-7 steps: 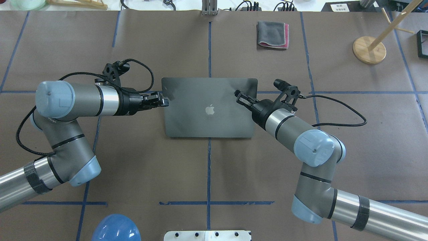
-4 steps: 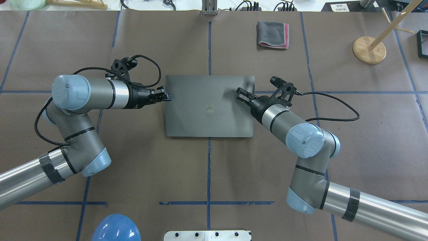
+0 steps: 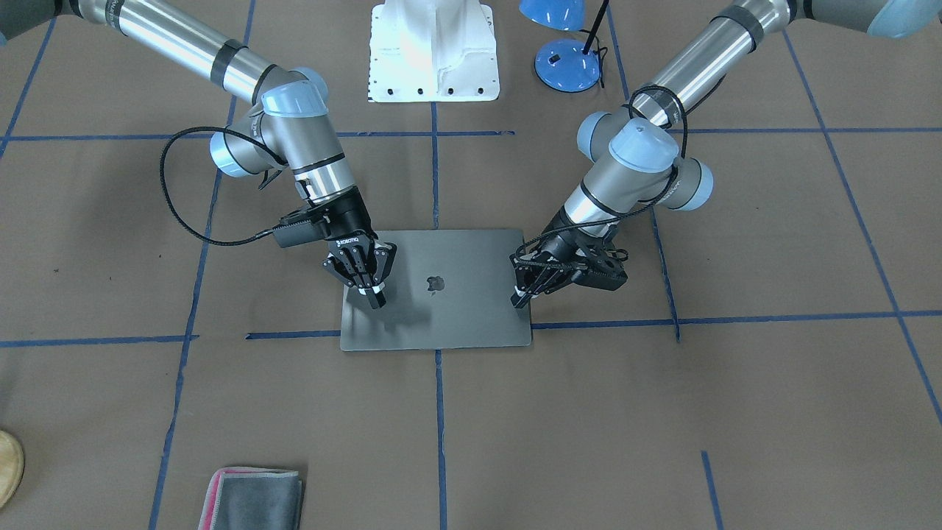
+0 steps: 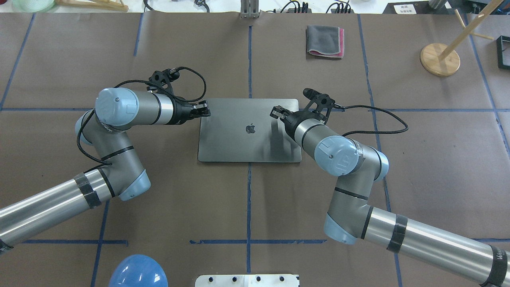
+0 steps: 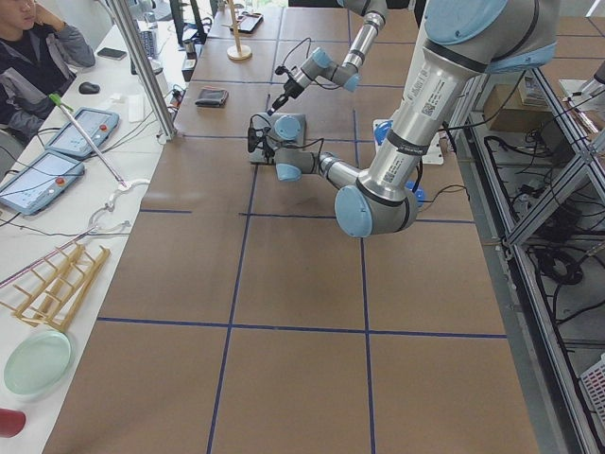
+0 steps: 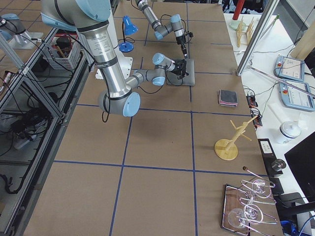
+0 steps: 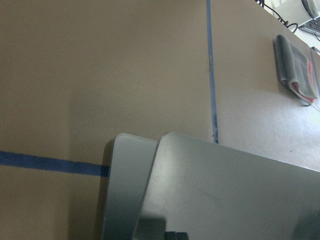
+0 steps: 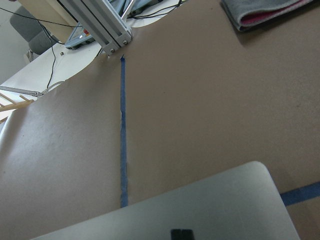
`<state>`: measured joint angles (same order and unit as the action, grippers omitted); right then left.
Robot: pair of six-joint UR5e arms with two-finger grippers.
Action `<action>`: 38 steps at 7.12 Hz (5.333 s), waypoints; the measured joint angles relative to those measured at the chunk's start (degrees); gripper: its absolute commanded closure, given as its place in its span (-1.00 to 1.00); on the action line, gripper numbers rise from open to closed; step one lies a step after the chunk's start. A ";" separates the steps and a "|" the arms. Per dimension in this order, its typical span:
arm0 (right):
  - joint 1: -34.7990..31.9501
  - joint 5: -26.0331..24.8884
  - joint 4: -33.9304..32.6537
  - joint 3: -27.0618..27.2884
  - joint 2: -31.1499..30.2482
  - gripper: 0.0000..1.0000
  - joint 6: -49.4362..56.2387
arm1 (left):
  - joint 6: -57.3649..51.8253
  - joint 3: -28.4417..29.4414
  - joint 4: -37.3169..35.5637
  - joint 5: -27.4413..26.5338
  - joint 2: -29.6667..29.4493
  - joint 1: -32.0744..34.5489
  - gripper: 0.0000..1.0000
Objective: Close laptop
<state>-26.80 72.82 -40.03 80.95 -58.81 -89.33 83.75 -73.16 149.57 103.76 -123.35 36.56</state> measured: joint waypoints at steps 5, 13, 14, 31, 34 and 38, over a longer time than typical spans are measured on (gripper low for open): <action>-5.31 17.95 -31.27 13.83 -0.15 -0.99 5.36 | -2.67 -9.88 -19.73 14.33 2.14 4.12 -0.99; -31.01 48.69 -47.23 33.55 -26.49 -0.99 55.84 | -55.57 -47.99 -70.20 18.97 29.40 20.58 -0.99; -36.16 51.75 -47.08 33.60 -31.19 -0.99 64.74 | -63.08 -47.63 -70.31 21.50 33.03 26.10 -0.99; -61.09 61.87 -46.81 22.07 -46.92 -0.99 94.31 | -94.91 -32.37 -69.22 28.12 46.86 52.96 -0.99; -61.09 62.00 -46.81 22.06 -46.92 -0.99 94.26 | -94.92 -32.36 -69.24 27.99 46.80 52.83 -0.99; -61.09 62.09 -46.81 22.02 -46.92 -0.99 94.26 | -94.91 -32.31 -69.24 27.99 46.88 52.83 -0.99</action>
<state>-87.89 134.90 -86.84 102.97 -105.73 4.92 -11.16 -105.47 80.33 131.75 -76.48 89.39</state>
